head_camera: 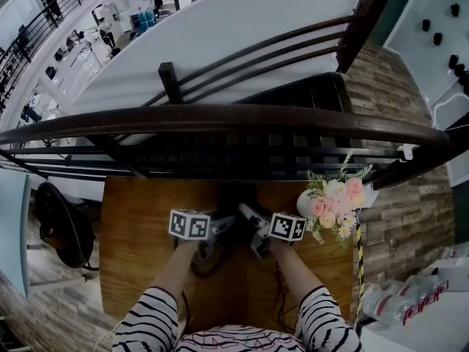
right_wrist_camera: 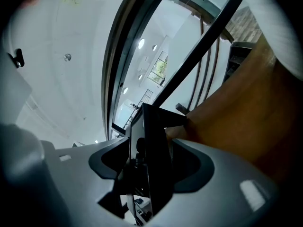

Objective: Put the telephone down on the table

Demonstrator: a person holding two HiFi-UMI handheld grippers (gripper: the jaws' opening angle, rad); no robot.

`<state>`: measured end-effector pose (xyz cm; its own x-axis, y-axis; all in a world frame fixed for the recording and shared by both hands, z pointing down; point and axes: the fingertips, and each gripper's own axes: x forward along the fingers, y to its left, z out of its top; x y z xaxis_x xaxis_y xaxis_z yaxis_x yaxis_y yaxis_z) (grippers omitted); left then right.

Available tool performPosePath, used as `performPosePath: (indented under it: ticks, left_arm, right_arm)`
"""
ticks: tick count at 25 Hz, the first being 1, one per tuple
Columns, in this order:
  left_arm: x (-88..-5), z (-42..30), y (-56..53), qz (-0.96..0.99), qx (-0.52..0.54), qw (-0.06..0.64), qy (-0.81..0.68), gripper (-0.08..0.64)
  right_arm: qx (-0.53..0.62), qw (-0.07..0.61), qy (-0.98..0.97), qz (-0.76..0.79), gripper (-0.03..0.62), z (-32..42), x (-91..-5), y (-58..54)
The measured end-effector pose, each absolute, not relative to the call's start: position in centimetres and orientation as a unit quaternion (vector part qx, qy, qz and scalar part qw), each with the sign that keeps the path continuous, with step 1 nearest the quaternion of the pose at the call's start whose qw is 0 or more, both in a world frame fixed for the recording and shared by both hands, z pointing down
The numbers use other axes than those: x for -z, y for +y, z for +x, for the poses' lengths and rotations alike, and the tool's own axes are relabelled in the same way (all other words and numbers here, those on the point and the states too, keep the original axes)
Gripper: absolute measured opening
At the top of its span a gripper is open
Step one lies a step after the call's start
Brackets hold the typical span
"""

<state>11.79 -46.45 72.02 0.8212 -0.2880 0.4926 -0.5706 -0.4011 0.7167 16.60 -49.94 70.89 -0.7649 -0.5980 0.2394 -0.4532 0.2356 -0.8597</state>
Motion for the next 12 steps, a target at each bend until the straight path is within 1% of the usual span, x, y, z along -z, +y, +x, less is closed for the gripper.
performPosePath:
  ticks: [3, 6, 10, 12]
  left_arm:
    - [-71.6, 12.0, -46.4, 0.826, -0.133, 0.484, -0.256, 0.278]
    - [-71.3, 12.1, -46.1, 0.829, -0.13, 0.479, -0.259, 0.306]
    - [-71.0, 11.9, -45.7, 0.83, -0.133, 0.467, -0.272, 0.335]
    - [-71.2, 11.5, -45.4, 0.827, -0.142, 0.465, -0.281, 0.361]
  right_arm:
    - [0.515, 0.067, 0.78, -0.35, 0.295, 17.0, -70.9, -50.0]
    - [0.506, 0.057, 0.778, -0.368, 0.314, 17.5, -70.8, -49.5]
    - [0.494, 0.049, 0.778, -0.384, 0.319, 17.8, -70.4, -48.5]
    - [0.491, 0.048, 0.778, -0.389, 0.319, 17.9, -70.2, -47.9]
